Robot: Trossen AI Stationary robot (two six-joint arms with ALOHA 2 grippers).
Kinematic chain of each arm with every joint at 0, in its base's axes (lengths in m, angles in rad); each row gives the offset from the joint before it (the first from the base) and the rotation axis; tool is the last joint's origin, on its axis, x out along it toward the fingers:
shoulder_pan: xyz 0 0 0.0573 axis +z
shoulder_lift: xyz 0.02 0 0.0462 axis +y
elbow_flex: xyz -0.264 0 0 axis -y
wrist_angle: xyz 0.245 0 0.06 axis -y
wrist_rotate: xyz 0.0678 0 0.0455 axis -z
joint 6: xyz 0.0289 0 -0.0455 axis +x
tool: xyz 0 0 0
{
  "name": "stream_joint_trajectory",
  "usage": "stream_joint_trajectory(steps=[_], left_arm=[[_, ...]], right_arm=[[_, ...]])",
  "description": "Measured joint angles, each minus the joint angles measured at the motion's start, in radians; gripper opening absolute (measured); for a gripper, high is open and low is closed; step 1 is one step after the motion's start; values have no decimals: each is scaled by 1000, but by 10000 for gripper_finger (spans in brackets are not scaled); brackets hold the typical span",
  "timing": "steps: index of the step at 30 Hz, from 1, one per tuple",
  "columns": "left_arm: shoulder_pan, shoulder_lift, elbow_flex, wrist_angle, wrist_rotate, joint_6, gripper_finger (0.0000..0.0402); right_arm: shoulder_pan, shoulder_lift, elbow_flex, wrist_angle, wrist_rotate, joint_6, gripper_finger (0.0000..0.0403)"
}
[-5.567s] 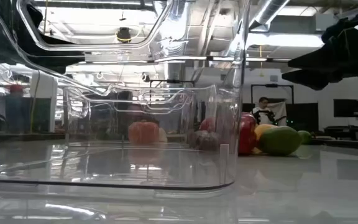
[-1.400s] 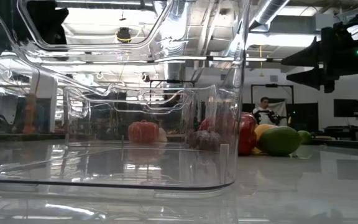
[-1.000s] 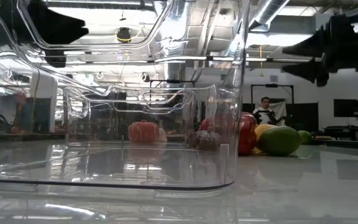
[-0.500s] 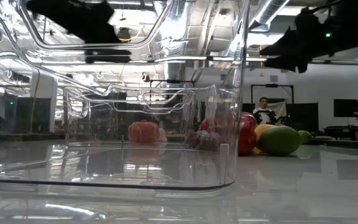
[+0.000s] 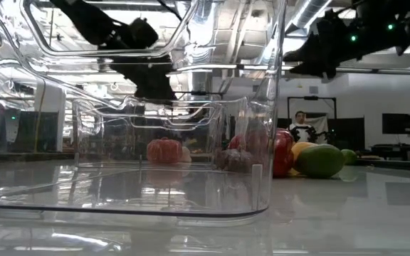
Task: Sort produce into baskets
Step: Put the pumpkin into the top transparent bin
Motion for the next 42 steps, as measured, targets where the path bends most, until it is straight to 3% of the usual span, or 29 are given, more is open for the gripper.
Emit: stream_joint_trajectory(steps=[6,12,17,24,37,42], left_arm=[[8,160,174,-113,-69,-74,275],[8,321,369,-303,-74,-98,323],[18,446,508,-426,-75,-84,329],[46,566,649,-501,-154,-79,326],[18,556,689,-583,-334,52,326],[-2,511,689,-721,-302,124,326]], right_arm=[[-3,2,81,-15,-4,-61,345],[-6,2,140,-26,-9,-116,345],[-8,2,159,-35,-10,-171,345],[-8,11,184,-35,-12,-218,345],[-8,62,186,-12,-59,-210,345],[-8,62,186,-26,-59,-199,345]])
